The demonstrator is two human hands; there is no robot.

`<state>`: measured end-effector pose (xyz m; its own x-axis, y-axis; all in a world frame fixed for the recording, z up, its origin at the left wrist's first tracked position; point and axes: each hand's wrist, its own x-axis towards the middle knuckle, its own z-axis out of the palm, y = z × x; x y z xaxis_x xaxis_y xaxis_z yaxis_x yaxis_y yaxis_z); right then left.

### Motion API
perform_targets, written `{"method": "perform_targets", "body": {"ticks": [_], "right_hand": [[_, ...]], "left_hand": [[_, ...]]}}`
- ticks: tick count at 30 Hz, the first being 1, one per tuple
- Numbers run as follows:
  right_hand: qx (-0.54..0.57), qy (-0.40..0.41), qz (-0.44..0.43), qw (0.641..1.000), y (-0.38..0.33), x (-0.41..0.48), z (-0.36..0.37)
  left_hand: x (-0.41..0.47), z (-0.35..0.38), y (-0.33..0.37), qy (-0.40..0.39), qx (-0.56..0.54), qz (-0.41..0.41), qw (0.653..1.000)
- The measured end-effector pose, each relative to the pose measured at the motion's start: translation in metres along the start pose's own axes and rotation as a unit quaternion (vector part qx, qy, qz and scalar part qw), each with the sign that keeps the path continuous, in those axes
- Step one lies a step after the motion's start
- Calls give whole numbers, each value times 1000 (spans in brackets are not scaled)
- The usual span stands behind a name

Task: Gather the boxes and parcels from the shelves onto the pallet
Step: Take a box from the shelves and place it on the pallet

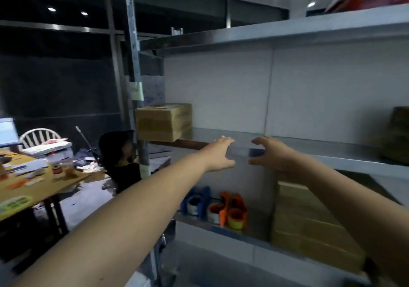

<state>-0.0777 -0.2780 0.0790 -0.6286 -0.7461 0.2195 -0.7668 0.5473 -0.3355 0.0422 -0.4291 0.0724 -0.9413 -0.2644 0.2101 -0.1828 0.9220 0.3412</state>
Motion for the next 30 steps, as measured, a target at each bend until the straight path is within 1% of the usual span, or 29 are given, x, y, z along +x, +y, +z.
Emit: {"method": "perform_targets", "body": {"ticks": [4, 7, 10, 14, 19, 24, 27, 30], "right_hand": [[-27, 24, 75, 997, 74, -71, -43], [-49, 36, 146, 987, 141, -145, -77], [-38, 43, 224, 973, 209, -232, -112], [-34, 70, 329, 941, 291, -359, -156], [-29, 119, 445, 887, 361, -500, -196], [-31, 163, 526, 834, 419, -591, -209], [-21, 181, 559, 809, 458, -616, -204], [-30, 186, 589, 786, 500, -624, -201]], "left_hand": [[16, 38, 101, -20, -13, 79, 997], [23, 79, 193, -50, -33, 153, 986], [24, 126, 286, -87, -50, 199, 975], [18, 188, 406, -141, -67, 278, 948], [0, 269, 546, -186, -115, 364, 905], [-10, 343, 638, -245, -168, 414, 861], [0, 383, 676, -266, -168, 429, 847], [19, 419, 714, -288, -162, 451, 829]]}}
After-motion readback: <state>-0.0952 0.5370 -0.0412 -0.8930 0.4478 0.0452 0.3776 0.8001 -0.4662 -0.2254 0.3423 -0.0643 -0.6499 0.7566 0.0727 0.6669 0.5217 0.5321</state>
